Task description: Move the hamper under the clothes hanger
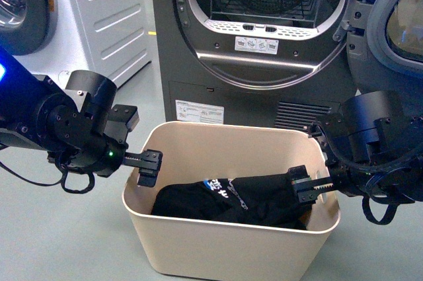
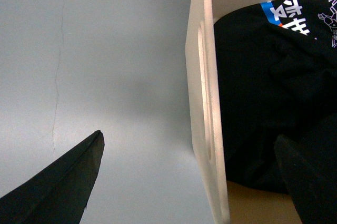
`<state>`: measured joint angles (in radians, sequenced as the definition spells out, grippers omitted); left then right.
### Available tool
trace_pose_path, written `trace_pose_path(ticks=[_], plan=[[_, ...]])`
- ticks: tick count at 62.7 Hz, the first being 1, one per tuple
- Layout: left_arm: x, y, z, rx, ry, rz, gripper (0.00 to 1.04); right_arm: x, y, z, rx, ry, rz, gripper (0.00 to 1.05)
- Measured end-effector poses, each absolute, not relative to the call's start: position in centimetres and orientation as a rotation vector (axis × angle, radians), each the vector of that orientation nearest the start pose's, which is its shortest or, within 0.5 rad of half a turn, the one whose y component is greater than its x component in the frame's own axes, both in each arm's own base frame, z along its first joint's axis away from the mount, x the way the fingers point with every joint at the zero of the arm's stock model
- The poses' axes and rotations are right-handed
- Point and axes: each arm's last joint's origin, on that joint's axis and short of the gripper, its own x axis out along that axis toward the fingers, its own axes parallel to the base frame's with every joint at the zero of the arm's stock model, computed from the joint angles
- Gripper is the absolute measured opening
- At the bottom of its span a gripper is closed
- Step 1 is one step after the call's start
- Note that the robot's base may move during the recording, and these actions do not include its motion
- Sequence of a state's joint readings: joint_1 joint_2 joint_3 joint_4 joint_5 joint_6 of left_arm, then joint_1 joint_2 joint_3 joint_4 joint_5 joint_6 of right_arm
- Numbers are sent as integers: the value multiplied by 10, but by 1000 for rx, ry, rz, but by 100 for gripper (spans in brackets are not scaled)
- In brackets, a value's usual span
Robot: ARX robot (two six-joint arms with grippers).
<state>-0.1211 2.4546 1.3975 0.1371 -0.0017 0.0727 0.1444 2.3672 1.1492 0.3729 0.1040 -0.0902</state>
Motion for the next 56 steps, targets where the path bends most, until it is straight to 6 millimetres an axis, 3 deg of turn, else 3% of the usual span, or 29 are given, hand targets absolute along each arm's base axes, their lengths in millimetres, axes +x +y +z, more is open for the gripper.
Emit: trace_pose_path(ticks=[22,27,56], plan=[[454,-56,-5,130,939,-130,98,413,54,-9,-204,874,67,97],[455,-56,-7,130,942,-127,97,413,54,-11,-205,880,68,90],[455,-56,-19,121,956,-125,27,411,57,-32,-202,999,66,19]])
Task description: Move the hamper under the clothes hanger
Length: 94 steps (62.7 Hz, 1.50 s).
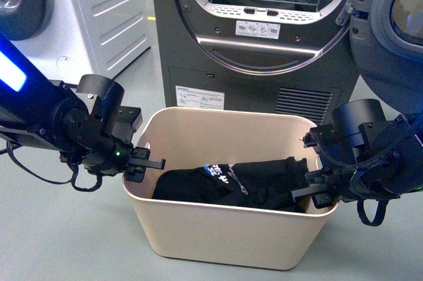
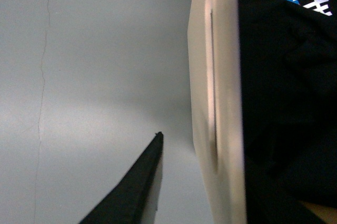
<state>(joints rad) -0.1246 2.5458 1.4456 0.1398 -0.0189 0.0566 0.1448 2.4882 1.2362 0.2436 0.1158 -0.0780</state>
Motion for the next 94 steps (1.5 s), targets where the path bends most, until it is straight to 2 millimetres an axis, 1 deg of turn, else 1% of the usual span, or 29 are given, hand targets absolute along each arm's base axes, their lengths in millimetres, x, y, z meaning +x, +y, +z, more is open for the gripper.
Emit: trace_pose_path(ticks=[6,7,11,29,50,67,75,86,94], plan=[[455,-58,-18,121,950,-132,14,413,57,-31,-165,1014,53,7],[455,-59,-18,122,949,-134,11,413,57,-30,-148,1018,50,5],[455,-60,-18,117,943,-135,4,414,58,-30,-115,1028,41,3],[454,-58,-20,124,916,-120,4,416,60,-27,75,1089,2,3],[451,-57,-20,130,915,-115,4,416,65,-26,55,1081,-5,3],[451,-53,-16,128,915,-105,4,413,64,-23,52,1080,7,3],[453,-52,-9,125,905,-103,4,413,62,-15,58,1069,12,3],[455,-52,13,115,863,-105,4,411,61,-1,58,1024,23,3],[455,-52,16,114,851,-98,4,411,62,3,52,1005,29,3]])
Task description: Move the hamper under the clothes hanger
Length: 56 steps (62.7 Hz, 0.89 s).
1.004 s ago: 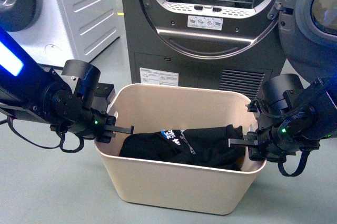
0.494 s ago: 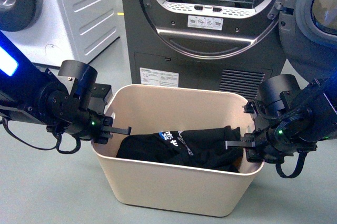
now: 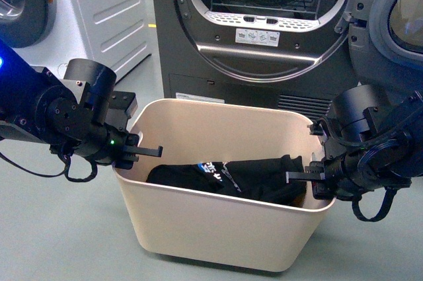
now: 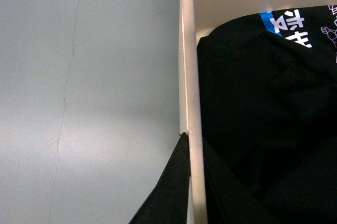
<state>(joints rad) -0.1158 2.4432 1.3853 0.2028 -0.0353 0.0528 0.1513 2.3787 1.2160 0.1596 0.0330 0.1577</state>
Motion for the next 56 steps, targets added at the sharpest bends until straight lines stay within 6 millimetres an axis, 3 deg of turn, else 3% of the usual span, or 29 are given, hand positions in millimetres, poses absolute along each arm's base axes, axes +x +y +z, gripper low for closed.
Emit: trace_pose_path(ticks=[26,42,56], plan=[[453,-51,15,111,858,-96,4,409,62,2,49,1009,31,3],[454,-39,14,102,863,-63,4,407,74,3,42,1009,64,3],[453,-55,18,109,850,-111,4,411,57,5,51,999,18,3]])
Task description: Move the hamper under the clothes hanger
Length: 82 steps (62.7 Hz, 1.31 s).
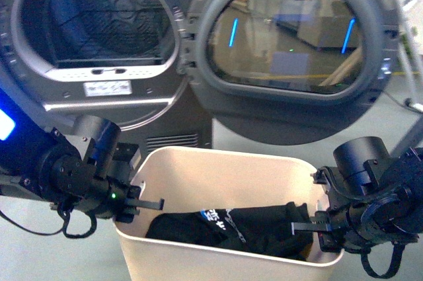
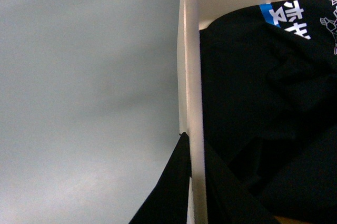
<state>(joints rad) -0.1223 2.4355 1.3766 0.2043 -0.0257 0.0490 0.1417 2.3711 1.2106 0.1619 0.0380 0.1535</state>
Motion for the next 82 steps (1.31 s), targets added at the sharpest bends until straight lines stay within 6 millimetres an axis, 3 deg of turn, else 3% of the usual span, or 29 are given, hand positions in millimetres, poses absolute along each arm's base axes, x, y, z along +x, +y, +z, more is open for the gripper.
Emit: trace_pose_path(ticks=[82], plan=[[454,-50,18,108,852,-93,4,410,63,5,44,1000,35,3]])
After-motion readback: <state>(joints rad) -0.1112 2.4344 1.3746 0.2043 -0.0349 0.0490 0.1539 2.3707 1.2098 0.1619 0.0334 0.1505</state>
